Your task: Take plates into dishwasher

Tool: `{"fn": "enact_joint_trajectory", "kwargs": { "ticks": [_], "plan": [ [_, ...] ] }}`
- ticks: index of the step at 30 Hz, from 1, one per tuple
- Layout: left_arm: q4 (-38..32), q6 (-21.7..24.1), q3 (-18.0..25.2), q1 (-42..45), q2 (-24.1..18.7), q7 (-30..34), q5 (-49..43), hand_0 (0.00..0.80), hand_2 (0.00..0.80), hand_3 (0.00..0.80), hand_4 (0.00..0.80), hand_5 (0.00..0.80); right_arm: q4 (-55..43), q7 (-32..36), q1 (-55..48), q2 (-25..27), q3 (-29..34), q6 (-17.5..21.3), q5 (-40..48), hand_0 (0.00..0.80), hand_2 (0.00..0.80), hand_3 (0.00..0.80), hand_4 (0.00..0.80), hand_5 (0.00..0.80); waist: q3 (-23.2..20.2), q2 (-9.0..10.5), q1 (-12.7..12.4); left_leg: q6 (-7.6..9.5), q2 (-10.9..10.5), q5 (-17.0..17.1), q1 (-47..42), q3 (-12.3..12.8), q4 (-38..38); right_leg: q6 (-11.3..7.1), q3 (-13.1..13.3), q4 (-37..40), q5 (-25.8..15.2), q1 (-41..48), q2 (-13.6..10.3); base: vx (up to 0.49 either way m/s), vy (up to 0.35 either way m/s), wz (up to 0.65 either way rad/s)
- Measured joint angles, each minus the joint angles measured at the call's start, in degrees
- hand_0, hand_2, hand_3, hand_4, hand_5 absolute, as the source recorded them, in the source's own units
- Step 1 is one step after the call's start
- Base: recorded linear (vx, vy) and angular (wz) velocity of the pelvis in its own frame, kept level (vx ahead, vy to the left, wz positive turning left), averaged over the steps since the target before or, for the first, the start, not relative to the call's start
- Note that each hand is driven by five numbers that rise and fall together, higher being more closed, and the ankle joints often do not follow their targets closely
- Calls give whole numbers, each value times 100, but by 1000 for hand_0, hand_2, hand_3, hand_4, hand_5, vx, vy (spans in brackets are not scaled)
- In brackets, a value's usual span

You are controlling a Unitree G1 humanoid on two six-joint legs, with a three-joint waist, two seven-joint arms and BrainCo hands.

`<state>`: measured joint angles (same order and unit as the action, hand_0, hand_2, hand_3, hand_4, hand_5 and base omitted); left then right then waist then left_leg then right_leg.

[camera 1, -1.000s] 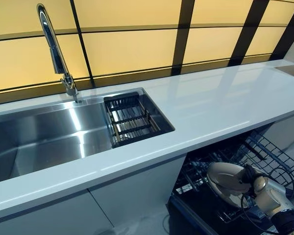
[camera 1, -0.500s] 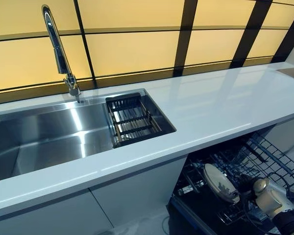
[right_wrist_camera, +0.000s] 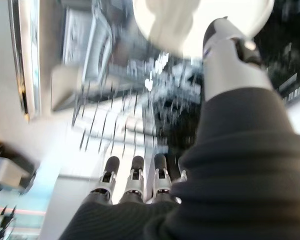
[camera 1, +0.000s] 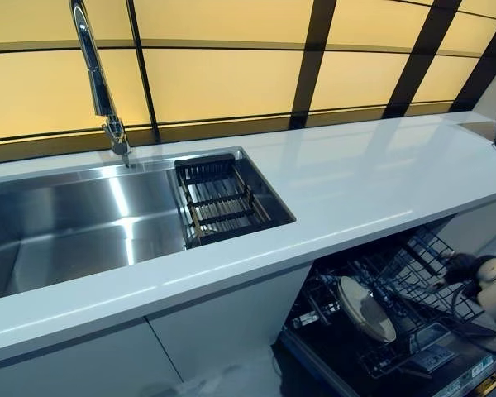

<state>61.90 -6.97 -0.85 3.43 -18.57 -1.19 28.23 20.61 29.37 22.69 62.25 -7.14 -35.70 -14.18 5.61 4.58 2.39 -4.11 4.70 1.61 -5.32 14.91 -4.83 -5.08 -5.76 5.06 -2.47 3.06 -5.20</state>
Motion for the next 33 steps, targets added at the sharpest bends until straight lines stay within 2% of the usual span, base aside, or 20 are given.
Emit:
{"fn": "enact_joint_trajectory", "kwargs": {
  "ticks": [3, 7, 12, 14, 17, 22, 24, 28, 31, 33],
  "plan": [
    [95, -3, 2, -23, -90, -1, -18, 0, 0, 0, 0, 0, 212, -82, 133, 430, 220, -66, 422, 0, 0, 0, 0, 0, -6, 65, 1, -1, 2, -2, 0, 10, -1, 0, 5, -1, 1, -5, 3, 0, 0, 0],
    [298, -116, 4, -25, -171, -56, -102, 0, 0, 0, 0, 0, 489, -262, 195, 697, 427, -139, 716, 0, 0, 0, 0, 0, -21, 158, 47, -2, 3, -2, -4, 49, -1, -4, 28, 1, 0, -23, 2, 1, -9, -3],
    [482, -501, -17, -47, -272, -207, -1246, 0, 0, 0, 0, 0, 505, -528, 194, 809, 541, -227, 1107, 0, 0, 0, 0, 0, -43, 173, 263, -3, 2, -4, -10, 82, -2, -7, 61, 1, -2, -35, 4, -1, -37, -4],
    [482, -525, -187, -52, -339, -229, -1893, 0, 0, 0, 0, 0, 534, -576, 193, 833, 619, -235, 1155, 0, 0, 0, 0, 0, -64, 139, 313, -4, 5, -5, -13, 110, -2, -11, 78, 1, -2, -42, 6, -6, -69, -4],
    [472, -675, -317, -79, -406, -229, -2279, 0, 0, 0, 0, 0, 581, -645, 184, 882, 742, -256, 1159, 0, 0, 0, 0, 0, -121, 55, 360, -20, 19, -17, -28, 190, -1, -12, 130, 0, -2, -58, 19, -2, -94, -10],
    [485, -991, -391, -49, -447, -235, -2310, 0, 0, 0, 0, 0, 752, -707, -27, 1088, 1024, -288, 1152, 0, 0, 0, 0, 0, -216, -119, 368, -40, 99, -48, -51, 237, 3, -7, 169, -2, 4, -78, 90, 16, -157, -9],
    [569, -1010, -371, 26, -461, -266, -2309, 0, 0, 0, 0, 0, 908, -690, -261, 1114, 1324, -305, 1141, 0, 0, 0, 0, 0, -223, -145, 326, -28, 184, -61, -50, 241, 10, 33, 99, -21, 30, -79, 127, 60, -233, -2],
    [717, -1005, -335, 267, -461, -374, -2305, 0, 0, 0, 0, 0, 1646, -599, -730, 1263, 1647, -328, 1055, 0, 0, 0, 0, 0, -199, -202, 280, -57, 301, -50, 7, 204, 72, 95, -17, -21, 68, -86, 224, 41, -200, 3],
    [865, -884, -244, 288, -488, -424, -2303, 0, 0, 0, 0, 0, 3127, -709, -1032, 1329, 2101, -49, 1033, 0, 0, 0, 0, 0, -114, -234, 72, -95, 371, -74, 218, 165, 380, 192, -147, -35, 95, -146, 264, -118, -109, 8],
    [947, -815, -247, 267, -483, -419, -2299, 0, 0, 0, 0, 0, 3655, -813, -1055, 1351, 2441, 46, 1051, 0, 0, 0, 0, 0, 32, -376, -7, -72, 438, -57, 219, 163, 432, 267, -236, -136, 132, -187, 267, -207, 5, 0]
  ]
}}
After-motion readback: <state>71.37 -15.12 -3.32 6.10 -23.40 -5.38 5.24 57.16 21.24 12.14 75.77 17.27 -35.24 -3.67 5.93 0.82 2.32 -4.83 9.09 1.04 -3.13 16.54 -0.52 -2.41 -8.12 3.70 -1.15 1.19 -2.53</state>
